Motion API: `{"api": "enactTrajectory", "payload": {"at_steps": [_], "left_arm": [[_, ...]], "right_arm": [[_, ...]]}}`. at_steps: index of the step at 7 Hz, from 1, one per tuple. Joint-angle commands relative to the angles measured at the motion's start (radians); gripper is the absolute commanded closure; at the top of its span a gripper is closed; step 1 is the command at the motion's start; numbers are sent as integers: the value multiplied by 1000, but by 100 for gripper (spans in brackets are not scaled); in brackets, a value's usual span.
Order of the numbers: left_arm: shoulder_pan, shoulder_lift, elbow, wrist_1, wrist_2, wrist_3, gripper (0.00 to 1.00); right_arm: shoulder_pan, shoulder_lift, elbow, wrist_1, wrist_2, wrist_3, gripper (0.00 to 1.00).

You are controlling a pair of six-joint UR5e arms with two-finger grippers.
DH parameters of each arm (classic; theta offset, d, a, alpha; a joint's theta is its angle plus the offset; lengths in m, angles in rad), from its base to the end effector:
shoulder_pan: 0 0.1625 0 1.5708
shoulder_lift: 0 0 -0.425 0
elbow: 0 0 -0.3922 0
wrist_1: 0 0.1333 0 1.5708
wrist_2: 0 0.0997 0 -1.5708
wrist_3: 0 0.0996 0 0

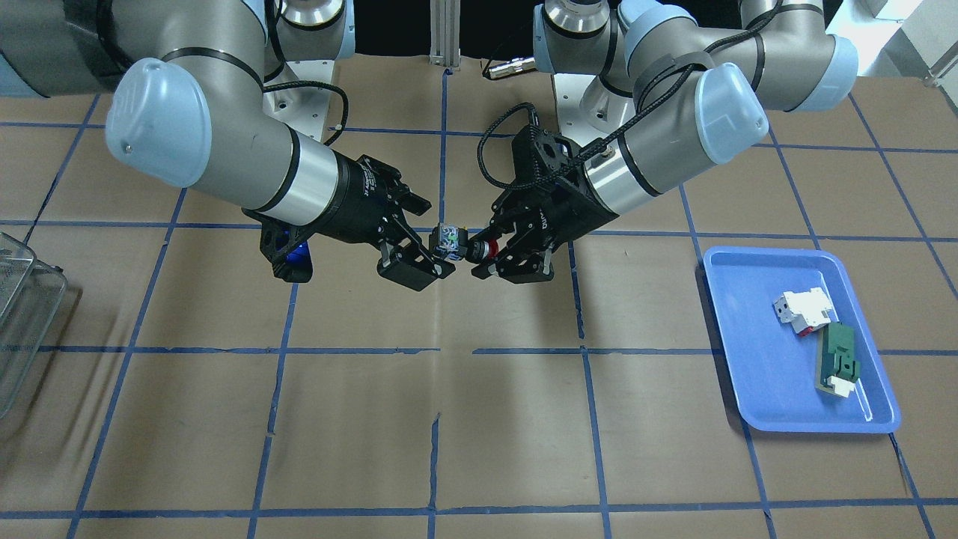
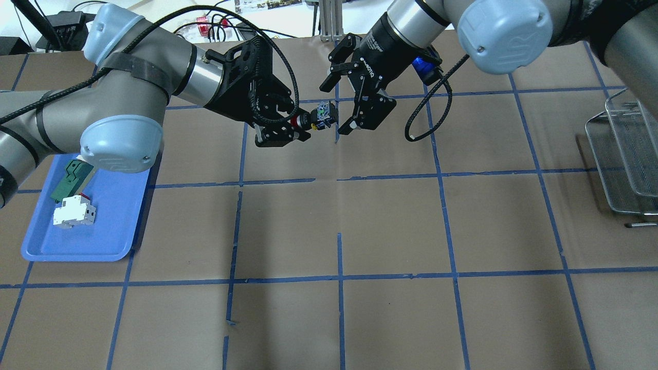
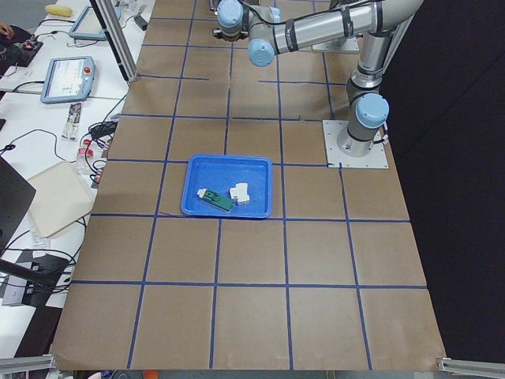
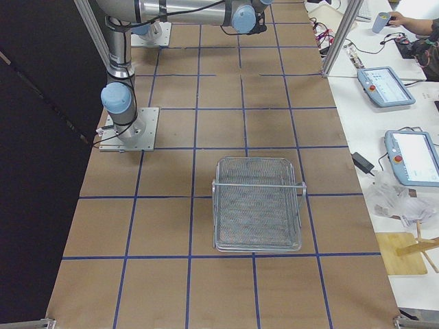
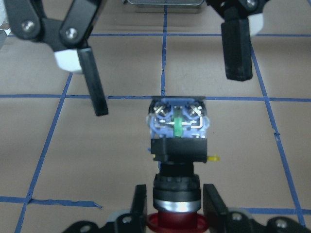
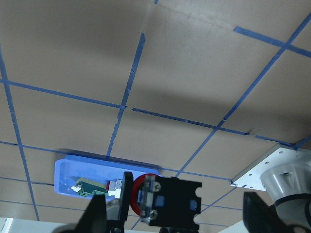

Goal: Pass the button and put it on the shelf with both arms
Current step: 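Carry the button toward the center while the right gripper reaches toward it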

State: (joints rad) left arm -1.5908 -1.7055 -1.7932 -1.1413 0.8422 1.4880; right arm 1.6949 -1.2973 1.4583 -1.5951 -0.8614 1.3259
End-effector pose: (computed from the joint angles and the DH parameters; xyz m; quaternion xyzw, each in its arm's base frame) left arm -0.2102 -0.5252 0.3796 -0.6486 -0.6718 0.2636 0.2417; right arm 0.2697 -0.5613 0.4204 0.5485 0.7583 0.2777 0.2169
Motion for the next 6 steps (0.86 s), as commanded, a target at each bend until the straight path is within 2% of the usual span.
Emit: {"api": "enactTrajectory", "payload": {"at_steps": [1,2,3,4,5,6], "left_arm": [[2,1,0,0,-2,0,100],[2,1,0,0,-2,0,100],[2,1,0,0,0,0,100],[2,1,0,0,0,0,100],[2,1,0,0,0,0,100],[2,1,0,0,0,-2,100]], "right_arm": [[-4,-8,49,-111,44,82,0],[-3,-8,62,-190,42,135,0],[-3,-10,88,-198,44,134,0],[-6,-19,108,-200,45,130,5],[-4,-20,111,-198,74,128,21],[-3,-20,111,-198,106,125,46]]}}
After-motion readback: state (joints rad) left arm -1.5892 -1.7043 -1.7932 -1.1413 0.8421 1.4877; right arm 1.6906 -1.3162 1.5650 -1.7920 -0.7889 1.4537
